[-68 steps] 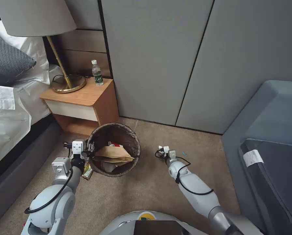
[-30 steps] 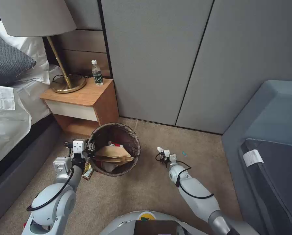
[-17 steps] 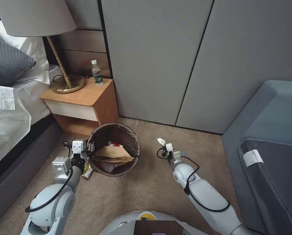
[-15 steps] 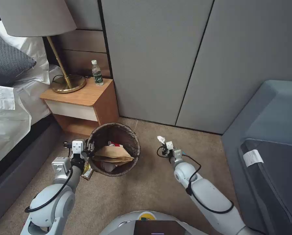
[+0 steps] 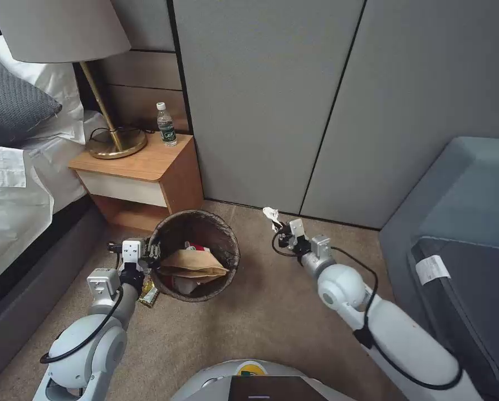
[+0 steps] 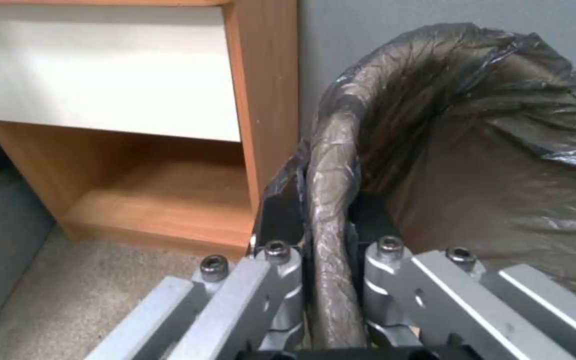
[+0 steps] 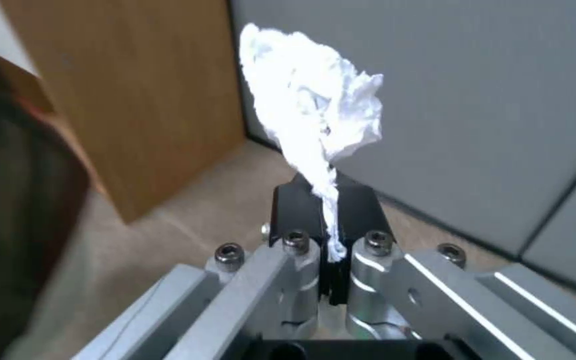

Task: Pick up the trash bin, then pick up the garbage from the floor and place it into the trash bin.

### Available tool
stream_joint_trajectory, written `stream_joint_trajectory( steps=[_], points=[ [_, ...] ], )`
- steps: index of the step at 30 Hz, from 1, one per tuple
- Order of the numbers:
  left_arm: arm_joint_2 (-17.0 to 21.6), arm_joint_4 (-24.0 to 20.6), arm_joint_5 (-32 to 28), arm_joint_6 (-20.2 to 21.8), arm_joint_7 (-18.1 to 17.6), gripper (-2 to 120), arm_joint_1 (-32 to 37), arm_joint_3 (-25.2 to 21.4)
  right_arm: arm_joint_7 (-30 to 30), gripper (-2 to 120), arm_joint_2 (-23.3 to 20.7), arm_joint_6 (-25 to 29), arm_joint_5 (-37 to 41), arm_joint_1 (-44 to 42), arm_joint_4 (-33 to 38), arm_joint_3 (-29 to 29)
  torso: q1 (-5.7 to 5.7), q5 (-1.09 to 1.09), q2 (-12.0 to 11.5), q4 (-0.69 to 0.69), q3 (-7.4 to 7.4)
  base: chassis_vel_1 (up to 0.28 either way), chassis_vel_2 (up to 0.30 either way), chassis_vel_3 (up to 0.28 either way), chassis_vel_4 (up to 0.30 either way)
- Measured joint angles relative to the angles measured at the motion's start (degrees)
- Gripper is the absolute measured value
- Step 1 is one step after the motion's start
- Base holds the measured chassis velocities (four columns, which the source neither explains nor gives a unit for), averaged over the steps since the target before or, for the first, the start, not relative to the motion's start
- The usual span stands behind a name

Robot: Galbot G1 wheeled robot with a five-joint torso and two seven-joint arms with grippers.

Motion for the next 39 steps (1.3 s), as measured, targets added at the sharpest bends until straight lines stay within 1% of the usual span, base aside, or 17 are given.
stream_joint_trajectory(
  steps=[2,3,6,8,10,15,18,26,29,30,32,35,38,39],
  points=[
    [0.1,0.0,-0.1,0.0,0.0,6,0.0,0.0,-1.9,0,-2.5,-0.4,1.7,0.0,2.9,1.1,0.0,0.0,0.0,0.0,0.0,0.0,0.0,0.0,0.0],
    [0.1,0.0,-0.1,0.0,0.0,6,0.0,0.0,-1.9,0,-2.5,-0.4,1.7,0.0,2.9,1.1,0.0,0.0,0.0,0.0,0.0,0.0,0.0,0.0,0.0],
    [0.2,0.2,-0.1,0.1,0.0,6,0.0,-0.1,-3.9,0,-5.6,-1.2,5.2,0.4,6.0,2.3,0.0,0.0,0.0,0.0,0.0,0.0,0.0,0.0,0.0],
    [0.2,0.2,-0.1,0.1,0.0,6,0.0,-0.1,-4.4,0,-6.4,-1.5,6.1,0.5,6.9,2.5,0.0,-0.01,0.0,0.0,0.0,0.0,0.0,0.0,0.0],
    [0.2,0.4,-0.1,0.2,0.0,6,0.1,0.0,-7.3,0,-8.8,-1.9,7.9,1.0,9.6,2.8,0.0,-0.01,0.0,0.01,0.0,0.0,0.0,0.0,0.0],
    [0.4,0.5,-0.1,0.3,0.1,6,0.1,0.0,-10.1,0,-10.8,-1.9,8.9,2.2,11.9,2.1,0.0,-0.01,0.0,0.0,0.0,0.0,0.0,0.0,0.0],
    [0.6,0.6,-0.1,0.4,0.1,6,0.1,-0.1,-12.2,0,-11.8,-2.0,10.2,4.2,13.6,0.3,0.0,-0.01,0.0,0.01,0.0,0.0,0.0,0.0,0.0],
    [0.6,0.7,0.0,0.5,0.1,6,0.0,-0.1,-16.1,0,-12.1,-3.2,11.3,7.1,15.4,-3.2,0.0,-0.01,0.0,0.0,0.0,0.0,0.0,0.0,0.0],
    [0.6,0.7,0.2,0.5,0.1,6,-0.1,0.2,-19.4,0,-11.2,-4.2,11.3,9.5,15.0,-5.8,0.0,-0.02,0.0,0.0,0.0,0.0,0.0,0.0,0.0],
    [0.6,0.7,0.2,0.5,0.1,6,-0.1,0.2,-19.4,0,-11.2,-4.2,11.3,9.5,15.0,-5.8,0.0,-0.02,0.0,0.0,0.0,0.0,0.0,0.0,0.0],
    [0.5,0.7,0.3,0.5,0.1,6,-0.1,0.4,-21.1,0,-10.0,-5.3,11.2,11.6,14.7,-7.7,0.0,-0.01,0.0,0.01,0.0,0.0,0.0,0.0,0.0],
    [0.4,0.7,0.4,0.5,0.1,6,-0.1,0.4,-21.5,0,-9.1,-6.0,11.2,13.1,14.6,-9.2,0.0,-0.02,0.0,0.01,0.0,0.0,0.0,0.0,0.0],
    [0.4,0.7,0.4,0.5,0.1,6,-0.2,0.4,-21.6,0,-7.9,-6.3,11.2,16.1,13.8,-12.3,0.0,-0.02,0.0,0.01,0.0,0.0,0.0,0.0,0.0],
    [0.4,0.7,0.4,0.5,0.1,6,-0.2,0.4,-21.6,0,-7.9,-6.3,11.2,16.1,13.8,-12.3,0.0,-0.02,0.0,0.01,0.0,0.0,0.0,0.0,0.0]
  ],
)
